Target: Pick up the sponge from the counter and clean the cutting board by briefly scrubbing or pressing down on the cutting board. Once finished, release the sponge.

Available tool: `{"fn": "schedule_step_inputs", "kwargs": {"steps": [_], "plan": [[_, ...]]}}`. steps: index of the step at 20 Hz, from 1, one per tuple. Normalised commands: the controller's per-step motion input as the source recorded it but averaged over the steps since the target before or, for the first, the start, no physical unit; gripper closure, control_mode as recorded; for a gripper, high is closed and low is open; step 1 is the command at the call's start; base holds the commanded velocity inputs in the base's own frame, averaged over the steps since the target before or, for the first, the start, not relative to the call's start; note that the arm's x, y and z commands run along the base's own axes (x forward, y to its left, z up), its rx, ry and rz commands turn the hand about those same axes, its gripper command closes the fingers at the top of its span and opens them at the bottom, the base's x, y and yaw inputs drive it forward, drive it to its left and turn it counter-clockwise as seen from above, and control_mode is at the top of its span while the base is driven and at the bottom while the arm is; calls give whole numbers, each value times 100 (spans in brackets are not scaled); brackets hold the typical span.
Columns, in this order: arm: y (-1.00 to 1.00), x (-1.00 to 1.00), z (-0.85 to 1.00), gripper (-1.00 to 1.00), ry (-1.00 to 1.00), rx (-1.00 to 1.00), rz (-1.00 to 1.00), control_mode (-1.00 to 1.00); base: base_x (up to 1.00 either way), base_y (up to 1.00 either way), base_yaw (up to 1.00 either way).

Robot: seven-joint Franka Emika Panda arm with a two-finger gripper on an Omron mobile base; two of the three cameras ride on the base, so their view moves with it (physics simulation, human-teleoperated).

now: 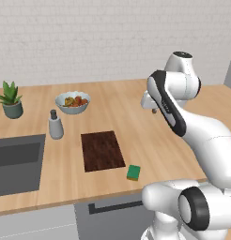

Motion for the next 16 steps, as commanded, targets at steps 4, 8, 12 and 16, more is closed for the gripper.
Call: {"fn": "schedule_step_inputs", "kwargs": {"steps": [4, 8, 12, 16], "plan": [[4, -16, 0, -100, -1, 0, 0, -100, 0, 0, 0], [45, -31, -13, -100, 0, -1, -3, -100, 0, 0, 0], [45, -20, -35, -100, 0, 0, -1, -100, 0, 0, 0], [47, -10, -51, -100, 5, 1, 0, -100, 0, 0, 0]]}}
